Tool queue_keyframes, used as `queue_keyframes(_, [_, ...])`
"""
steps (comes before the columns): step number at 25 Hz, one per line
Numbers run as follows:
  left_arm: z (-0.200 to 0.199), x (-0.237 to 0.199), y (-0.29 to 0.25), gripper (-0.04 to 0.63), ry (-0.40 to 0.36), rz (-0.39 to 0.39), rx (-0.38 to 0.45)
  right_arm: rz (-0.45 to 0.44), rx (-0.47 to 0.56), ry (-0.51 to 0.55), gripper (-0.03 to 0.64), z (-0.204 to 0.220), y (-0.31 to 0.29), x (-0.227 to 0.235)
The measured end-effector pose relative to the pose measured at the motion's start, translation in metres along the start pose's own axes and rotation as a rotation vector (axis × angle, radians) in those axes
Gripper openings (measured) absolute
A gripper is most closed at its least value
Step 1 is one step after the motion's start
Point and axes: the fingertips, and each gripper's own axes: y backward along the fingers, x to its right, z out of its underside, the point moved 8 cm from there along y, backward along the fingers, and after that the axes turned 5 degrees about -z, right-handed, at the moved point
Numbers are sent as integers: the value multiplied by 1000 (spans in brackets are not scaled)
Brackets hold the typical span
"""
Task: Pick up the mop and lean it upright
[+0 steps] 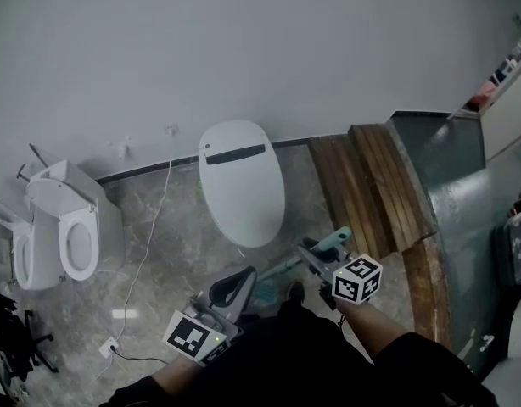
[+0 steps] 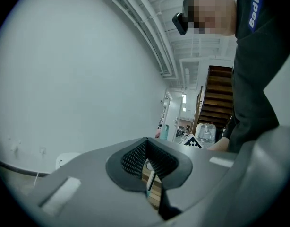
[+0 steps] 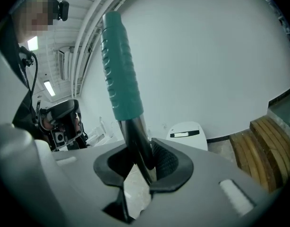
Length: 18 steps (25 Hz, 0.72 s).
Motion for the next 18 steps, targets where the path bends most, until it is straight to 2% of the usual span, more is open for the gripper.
queue_keyframes(4, [-1, 15, -19, 20, -13, -12, -2, -51, 15, 11, 95, -9, 13, 4])
queue_keyframes(7, [-7, 27, -39, 20, -22, -9, 33, -80, 30, 15, 95, -16, 24, 11])
queue_keyframes(18, [-4, 75, -111, 20, -83, -41, -40, -152, 68, 40, 94, -34, 78, 57])
